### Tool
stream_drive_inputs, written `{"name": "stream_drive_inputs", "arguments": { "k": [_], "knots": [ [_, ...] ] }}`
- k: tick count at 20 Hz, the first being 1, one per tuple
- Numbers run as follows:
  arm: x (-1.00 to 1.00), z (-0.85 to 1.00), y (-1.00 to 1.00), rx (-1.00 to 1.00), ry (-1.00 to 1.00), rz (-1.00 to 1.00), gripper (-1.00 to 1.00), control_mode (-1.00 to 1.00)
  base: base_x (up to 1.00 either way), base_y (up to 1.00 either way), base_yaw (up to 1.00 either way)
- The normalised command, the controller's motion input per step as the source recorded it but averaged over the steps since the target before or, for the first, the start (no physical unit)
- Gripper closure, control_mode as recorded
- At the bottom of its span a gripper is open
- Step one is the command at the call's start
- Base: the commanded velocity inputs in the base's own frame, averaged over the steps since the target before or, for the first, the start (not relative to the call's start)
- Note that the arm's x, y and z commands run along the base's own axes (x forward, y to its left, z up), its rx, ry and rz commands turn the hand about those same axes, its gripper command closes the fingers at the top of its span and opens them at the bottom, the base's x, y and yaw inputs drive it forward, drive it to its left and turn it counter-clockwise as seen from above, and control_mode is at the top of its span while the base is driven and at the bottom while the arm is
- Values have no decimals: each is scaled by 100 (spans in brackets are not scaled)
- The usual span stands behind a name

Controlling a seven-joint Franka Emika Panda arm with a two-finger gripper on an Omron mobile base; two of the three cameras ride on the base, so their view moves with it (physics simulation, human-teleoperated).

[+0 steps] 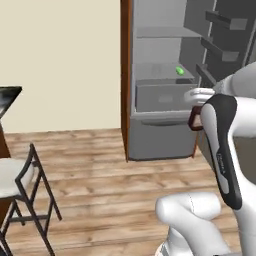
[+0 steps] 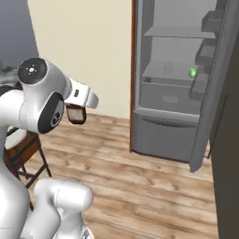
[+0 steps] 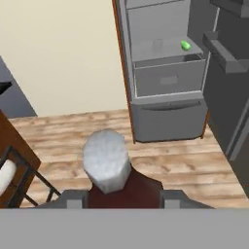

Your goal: Place the condiment bottle and ketchup from the counter to the top shelf of the fridge. If the existing items in the fridge are on the top shelf, move them to other shelves.

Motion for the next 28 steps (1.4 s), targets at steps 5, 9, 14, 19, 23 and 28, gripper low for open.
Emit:
{"name": "stream_drive_inputs", "arguments": {
  "k": [5,9,14,19,23,28],
  "knots": [
    [0,0,0,0,0,0,100,100,96,-24,-44],
    [0,0,0,0,0,0,100,100,100,0,-13],
    [0,0,0,0,0,0,100,100,100,0,-5],
    [0,0,0,0,0,0,100,100,100,-1,0],
    [0,0,0,0,0,0,100,100,100,-10,0],
    [0,0,0,0,0,0,100,100,86,-24,1]
  ]
}}
